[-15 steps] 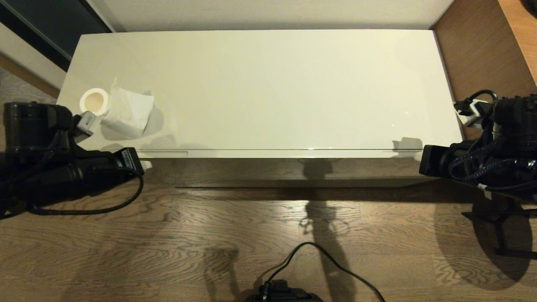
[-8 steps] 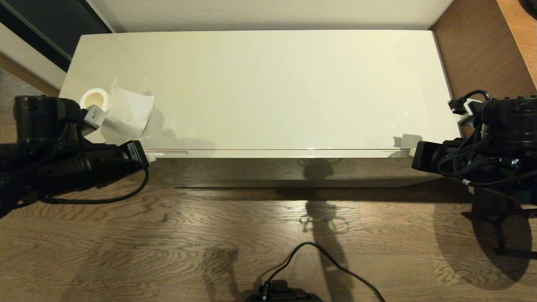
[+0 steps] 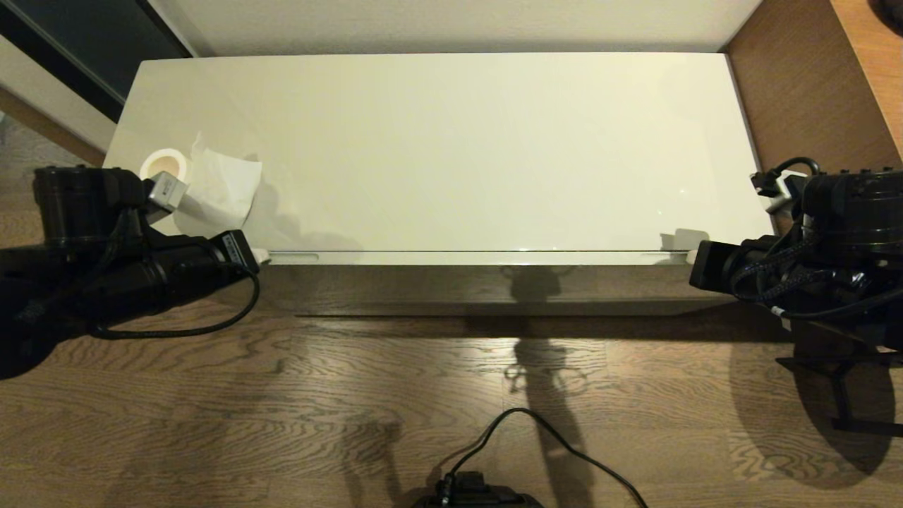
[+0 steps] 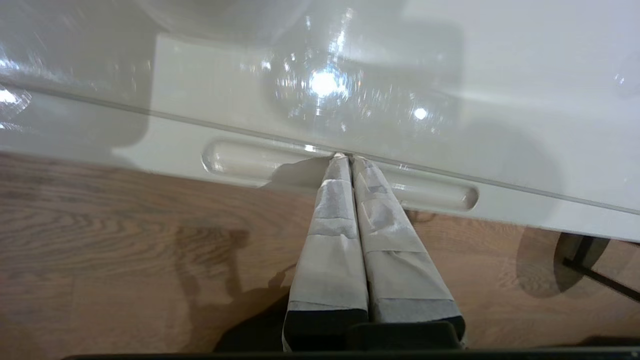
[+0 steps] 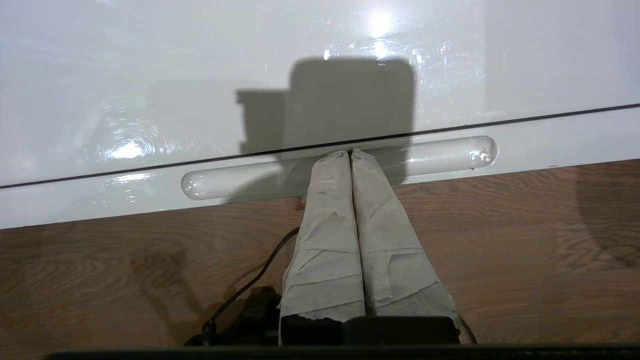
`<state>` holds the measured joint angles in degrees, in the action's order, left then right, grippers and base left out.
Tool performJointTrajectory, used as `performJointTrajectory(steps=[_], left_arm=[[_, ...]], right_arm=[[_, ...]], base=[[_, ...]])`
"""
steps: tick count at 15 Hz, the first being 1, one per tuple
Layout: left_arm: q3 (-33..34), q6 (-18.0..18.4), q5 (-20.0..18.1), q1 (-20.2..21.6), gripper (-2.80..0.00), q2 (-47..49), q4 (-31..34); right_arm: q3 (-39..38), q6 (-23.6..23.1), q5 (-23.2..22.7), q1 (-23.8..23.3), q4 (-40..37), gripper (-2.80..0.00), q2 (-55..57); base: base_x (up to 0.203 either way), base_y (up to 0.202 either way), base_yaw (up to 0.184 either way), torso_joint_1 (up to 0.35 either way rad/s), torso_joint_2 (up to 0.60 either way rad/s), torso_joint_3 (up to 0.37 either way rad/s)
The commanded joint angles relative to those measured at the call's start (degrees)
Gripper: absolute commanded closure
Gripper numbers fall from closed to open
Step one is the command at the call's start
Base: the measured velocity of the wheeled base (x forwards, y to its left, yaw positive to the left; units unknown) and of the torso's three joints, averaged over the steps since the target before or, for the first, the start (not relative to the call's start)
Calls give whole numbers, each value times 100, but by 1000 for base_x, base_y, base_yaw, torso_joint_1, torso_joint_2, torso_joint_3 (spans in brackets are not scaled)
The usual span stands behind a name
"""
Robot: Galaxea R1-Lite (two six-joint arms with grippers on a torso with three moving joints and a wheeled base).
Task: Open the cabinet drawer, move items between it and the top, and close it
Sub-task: Open the drawer
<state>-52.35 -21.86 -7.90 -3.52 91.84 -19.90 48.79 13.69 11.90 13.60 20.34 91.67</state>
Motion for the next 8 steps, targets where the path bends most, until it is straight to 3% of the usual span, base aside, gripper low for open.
performJointTrajectory(steps=[1, 8], left_arm=[[18, -7, -47, -3, 0, -2, 92], [348, 6, -80, -70, 0, 97, 355]], right_arm=[[-39, 20, 1, 2, -13, 0, 26], [-353, 46, -100, -16, -83, 0, 44]], base=[[0, 0, 0, 0, 0, 0], [0, 0, 0, 0, 0, 0]])
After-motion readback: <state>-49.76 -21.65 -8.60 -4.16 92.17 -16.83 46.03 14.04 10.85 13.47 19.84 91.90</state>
